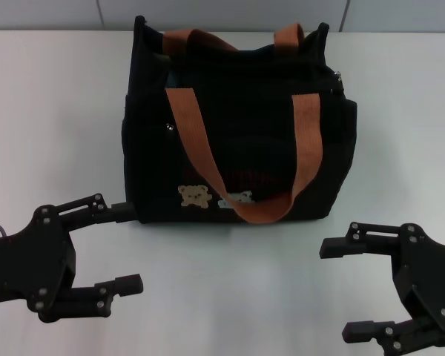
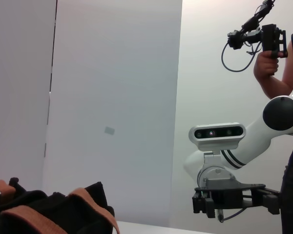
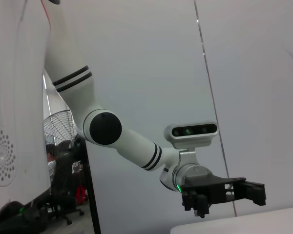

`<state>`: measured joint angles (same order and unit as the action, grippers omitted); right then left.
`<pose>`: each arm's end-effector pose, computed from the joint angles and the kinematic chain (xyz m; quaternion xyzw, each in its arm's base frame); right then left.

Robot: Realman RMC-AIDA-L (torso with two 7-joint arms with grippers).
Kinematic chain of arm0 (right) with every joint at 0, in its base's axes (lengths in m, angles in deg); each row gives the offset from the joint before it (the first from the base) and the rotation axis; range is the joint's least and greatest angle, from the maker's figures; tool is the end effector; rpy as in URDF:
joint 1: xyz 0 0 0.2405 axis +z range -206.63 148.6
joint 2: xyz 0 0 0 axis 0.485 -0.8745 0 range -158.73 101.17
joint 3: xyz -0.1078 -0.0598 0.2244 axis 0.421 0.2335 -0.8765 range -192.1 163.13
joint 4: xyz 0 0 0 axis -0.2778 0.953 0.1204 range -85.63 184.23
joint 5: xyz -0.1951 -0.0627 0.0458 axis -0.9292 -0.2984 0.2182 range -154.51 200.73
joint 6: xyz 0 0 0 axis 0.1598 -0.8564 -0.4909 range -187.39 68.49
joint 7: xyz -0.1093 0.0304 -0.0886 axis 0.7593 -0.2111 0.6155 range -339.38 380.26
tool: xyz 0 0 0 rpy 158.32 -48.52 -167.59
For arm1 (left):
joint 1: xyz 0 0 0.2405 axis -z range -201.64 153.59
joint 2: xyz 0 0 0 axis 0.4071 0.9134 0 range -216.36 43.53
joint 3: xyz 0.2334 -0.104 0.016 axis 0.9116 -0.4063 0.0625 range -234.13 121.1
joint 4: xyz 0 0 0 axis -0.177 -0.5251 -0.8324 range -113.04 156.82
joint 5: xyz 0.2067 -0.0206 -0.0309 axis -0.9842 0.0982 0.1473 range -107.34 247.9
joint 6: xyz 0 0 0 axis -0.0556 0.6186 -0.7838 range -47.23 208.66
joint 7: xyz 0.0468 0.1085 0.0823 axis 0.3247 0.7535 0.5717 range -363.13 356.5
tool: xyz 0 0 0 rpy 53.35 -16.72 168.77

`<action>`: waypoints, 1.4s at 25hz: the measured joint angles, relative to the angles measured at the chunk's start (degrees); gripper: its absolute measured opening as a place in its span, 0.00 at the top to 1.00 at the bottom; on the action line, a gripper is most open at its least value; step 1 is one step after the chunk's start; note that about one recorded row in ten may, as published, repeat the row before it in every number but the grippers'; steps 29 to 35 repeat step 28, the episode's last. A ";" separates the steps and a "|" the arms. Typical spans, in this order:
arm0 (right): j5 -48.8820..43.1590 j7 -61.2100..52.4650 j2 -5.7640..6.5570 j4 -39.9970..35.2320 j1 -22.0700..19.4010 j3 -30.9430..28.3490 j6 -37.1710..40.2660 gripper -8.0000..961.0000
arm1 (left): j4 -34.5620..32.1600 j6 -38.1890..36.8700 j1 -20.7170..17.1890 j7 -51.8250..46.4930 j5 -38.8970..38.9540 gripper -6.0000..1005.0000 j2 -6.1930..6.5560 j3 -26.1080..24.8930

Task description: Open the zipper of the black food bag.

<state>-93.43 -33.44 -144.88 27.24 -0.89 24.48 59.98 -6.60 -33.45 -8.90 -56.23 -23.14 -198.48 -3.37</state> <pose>0.2532 0.2344 -0.0012 0.9164 -0.0504 -0.3909 0.0699 -0.2932 0.2148 0.0320 -0.9157 -0.0638 -0.3910 0.0673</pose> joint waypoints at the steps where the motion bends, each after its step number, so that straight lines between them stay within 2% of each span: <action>1: 0.05 0.00 0.00 0.00 0.00 0.00 -0.08 0.13 | 0.00 -0.05 0.02 0.00 -0.01 0.19 0.00 -0.06; 35: 0.18 -0.55 -0.46 0.02 -0.09 -0.03 -0.43 0.13 | 0.11 -0.11 0.07 0.00 -0.01 0.19 -0.37 -0.32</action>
